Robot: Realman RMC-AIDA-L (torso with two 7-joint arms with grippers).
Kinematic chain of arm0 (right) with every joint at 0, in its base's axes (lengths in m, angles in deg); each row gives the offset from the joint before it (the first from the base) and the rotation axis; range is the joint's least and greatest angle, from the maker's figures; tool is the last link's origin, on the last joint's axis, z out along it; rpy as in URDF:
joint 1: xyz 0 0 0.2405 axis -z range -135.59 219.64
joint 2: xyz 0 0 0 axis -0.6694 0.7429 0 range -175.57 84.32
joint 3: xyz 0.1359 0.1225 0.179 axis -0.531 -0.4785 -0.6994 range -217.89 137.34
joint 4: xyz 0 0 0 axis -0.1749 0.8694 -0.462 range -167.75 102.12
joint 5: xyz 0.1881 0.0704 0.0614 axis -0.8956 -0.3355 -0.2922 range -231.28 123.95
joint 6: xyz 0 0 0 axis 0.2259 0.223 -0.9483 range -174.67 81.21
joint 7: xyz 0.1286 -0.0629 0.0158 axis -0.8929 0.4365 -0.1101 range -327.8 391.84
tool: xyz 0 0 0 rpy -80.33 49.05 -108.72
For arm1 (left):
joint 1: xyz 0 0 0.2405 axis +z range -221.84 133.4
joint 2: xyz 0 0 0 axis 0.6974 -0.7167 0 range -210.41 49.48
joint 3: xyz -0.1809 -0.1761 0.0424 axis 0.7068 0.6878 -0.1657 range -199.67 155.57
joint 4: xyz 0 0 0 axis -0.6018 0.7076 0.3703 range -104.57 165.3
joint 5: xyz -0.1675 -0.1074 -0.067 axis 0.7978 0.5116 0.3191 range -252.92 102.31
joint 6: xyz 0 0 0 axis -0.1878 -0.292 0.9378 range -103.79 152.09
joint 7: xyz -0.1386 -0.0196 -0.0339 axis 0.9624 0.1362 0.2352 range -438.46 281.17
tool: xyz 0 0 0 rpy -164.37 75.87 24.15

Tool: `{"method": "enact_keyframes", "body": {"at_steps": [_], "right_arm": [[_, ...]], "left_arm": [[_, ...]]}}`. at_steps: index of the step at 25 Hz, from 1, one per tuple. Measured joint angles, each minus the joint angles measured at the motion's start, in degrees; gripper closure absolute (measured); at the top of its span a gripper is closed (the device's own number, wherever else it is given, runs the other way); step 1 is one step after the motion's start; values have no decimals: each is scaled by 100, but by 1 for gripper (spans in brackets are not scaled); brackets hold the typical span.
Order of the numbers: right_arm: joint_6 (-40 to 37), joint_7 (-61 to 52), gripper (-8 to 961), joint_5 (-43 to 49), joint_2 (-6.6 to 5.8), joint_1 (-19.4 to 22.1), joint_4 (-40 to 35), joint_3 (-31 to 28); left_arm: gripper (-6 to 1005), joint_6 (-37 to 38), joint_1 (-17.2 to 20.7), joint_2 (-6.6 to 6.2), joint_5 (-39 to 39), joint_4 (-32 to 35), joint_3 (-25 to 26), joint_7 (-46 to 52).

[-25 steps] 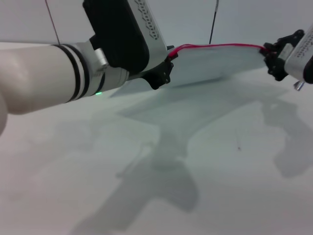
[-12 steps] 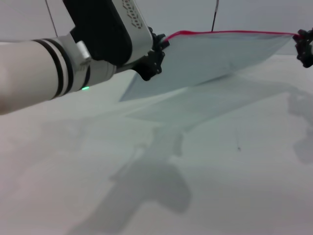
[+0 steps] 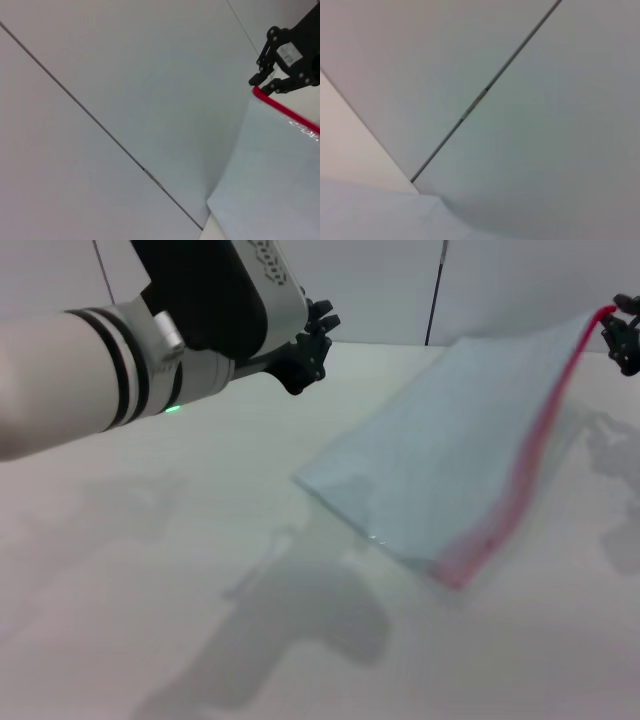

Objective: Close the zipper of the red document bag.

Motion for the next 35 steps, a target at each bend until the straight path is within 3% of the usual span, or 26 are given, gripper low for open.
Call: {"method": "enact_keyframes", "body": {"at_steps": [2, 7, 10, 18, 23, 27, 28, 29, 30, 32, 33, 35], "right_arm": [[21, -30, 785, -25, 6, 39, -59, -24], [370, -441, 676, -97, 30, 483, -658, 160], [599, -686, 611, -436, 21, 741, -967, 487], [763, -692, 359, -805, 28, 854, -987, 1393], [1201, -764, 363, -1036, 31, 1036, -1065, 1560], [2682, -783, 366, -1537, 25, 1290, -1145, 2377], [3712, -836, 367, -1694, 21, 1306, -1042, 2972], [4238, -922, 368, -1757, 18, 1269, -933, 3267], [4238, -922, 369, -1757, 18, 1269, -933, 3267], [5675, -1685, 370, -1847, 23, 1025, -342, 4001], [5675, -1685, 371, -1847, 23, 1025, -342, 4001], [6478, -2516, 372, -1860, 17, 821, 189, 4409]], "left_arm": [[952, -81, -60, 7, 15, -89, 30, 30], [784, -377, -69, 18, 67, -184, 58, 210], [708, -600, -27, 20, 74, -266, 133, 448], [542, -1100, 79, 20, 145, -548, 204, 564], [258, -1733, 220, 20, 181, -796, 191, 663], [110, -2889, 378, 19, 535, -1339, 140, 704], [110, -3242, 395, 19, 698, -1516, 127, 704], [110, -3605, 402, 19, 875, -1728, 113, 705], [110, -3605, 402, 19, 875, -1728, 113, 705], [110, -4543, 322, 18, 1267, -2380, -29, 732], [110, -4874, 279, 17, 1355, -2583, -100, 754], [110, -5472, 204, 13, 1442, -2991, -252, 820]]}}
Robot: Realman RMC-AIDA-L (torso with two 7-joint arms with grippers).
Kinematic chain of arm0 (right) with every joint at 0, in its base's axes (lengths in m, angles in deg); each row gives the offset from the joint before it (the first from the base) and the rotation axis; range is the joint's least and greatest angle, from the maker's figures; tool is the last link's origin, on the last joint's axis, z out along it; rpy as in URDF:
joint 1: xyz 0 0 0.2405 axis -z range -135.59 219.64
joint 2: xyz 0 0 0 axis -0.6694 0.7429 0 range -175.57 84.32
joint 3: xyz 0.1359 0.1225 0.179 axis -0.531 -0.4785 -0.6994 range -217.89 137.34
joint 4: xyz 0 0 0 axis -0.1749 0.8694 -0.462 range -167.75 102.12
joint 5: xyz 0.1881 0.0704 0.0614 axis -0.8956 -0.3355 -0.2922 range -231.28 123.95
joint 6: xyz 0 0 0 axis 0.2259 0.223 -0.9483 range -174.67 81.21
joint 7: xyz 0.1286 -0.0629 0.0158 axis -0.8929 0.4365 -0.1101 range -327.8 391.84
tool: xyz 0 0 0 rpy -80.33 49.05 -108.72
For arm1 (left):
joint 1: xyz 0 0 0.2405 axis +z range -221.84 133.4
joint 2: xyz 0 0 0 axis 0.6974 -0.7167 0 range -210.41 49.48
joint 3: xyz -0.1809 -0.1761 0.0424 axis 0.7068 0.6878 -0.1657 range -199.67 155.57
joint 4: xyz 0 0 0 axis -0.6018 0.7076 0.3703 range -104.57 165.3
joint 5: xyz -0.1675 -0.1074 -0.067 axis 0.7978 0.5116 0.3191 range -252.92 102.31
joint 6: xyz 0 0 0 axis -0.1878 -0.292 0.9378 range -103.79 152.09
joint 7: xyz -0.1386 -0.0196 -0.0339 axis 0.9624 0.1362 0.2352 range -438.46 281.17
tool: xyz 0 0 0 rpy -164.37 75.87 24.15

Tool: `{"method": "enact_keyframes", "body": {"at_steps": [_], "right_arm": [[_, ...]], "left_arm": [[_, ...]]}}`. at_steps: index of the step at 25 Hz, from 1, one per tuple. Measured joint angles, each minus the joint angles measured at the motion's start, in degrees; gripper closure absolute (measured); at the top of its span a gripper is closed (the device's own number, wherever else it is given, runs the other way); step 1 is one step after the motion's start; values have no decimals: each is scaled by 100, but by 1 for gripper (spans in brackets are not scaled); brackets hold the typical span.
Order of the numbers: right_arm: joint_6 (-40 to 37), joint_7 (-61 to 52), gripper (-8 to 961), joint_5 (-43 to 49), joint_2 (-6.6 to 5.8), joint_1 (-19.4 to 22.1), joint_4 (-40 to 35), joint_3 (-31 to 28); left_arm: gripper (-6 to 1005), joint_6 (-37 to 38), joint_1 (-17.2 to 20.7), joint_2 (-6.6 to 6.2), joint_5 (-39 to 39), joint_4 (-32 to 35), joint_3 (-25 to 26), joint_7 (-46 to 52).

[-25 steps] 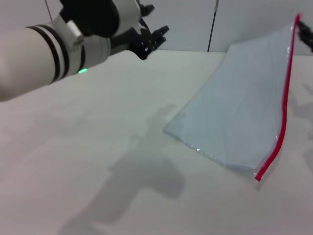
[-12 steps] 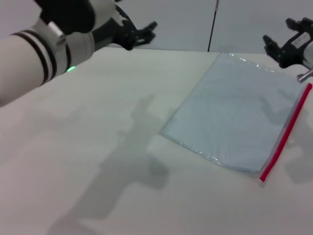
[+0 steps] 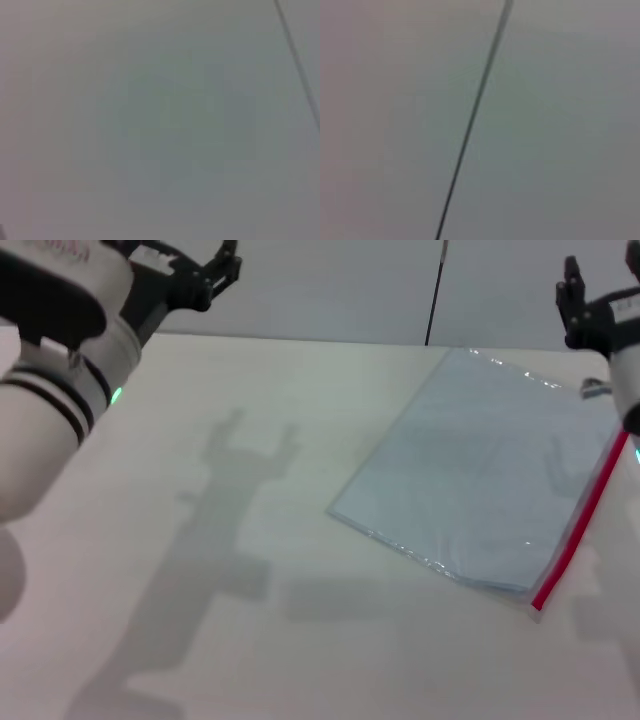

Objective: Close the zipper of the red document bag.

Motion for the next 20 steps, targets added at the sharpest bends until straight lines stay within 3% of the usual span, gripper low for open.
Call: {"method": "enact_keyframes", "body": {"at_steps": [1, 4, 5, 6, 9, 13, 20], "right_arm": [[538, -726, 372, -2, 1, -197, 559, 300], [918, -1347, 374, -3, 8, -406, 1101, 495], [1065, -1663, 374, -3, 12, -501, 1380, 572], [1359, -2274, 374, -4, 14, -639, 1844, 711], [1641, -2797, 376, -9, 17, -776, 2325, 857], [1741, -3262, 377, -292, 27, -1041, 3023, 1059], [1788, -3306, 377, -635, 26, -1102, 3099, 1322]], "left_arm": [[110, -744, -99, 1, 31, -542, -192, 164], [110, -1055, -167, 2, 34, -792, -262, 283], [110, -1670, -355, 6, 37, -1421, -389, 633], [110, -1885, -452, 7, 39, -1683, -425, 812], [110, -2405, -691, 15, 41, -2358, -490, 1376], [110, -2666, -910, 25, 48, -2901, -501, 1731], [110, -2740, -977, 34, 57, -3111, -509, 1823]]}}
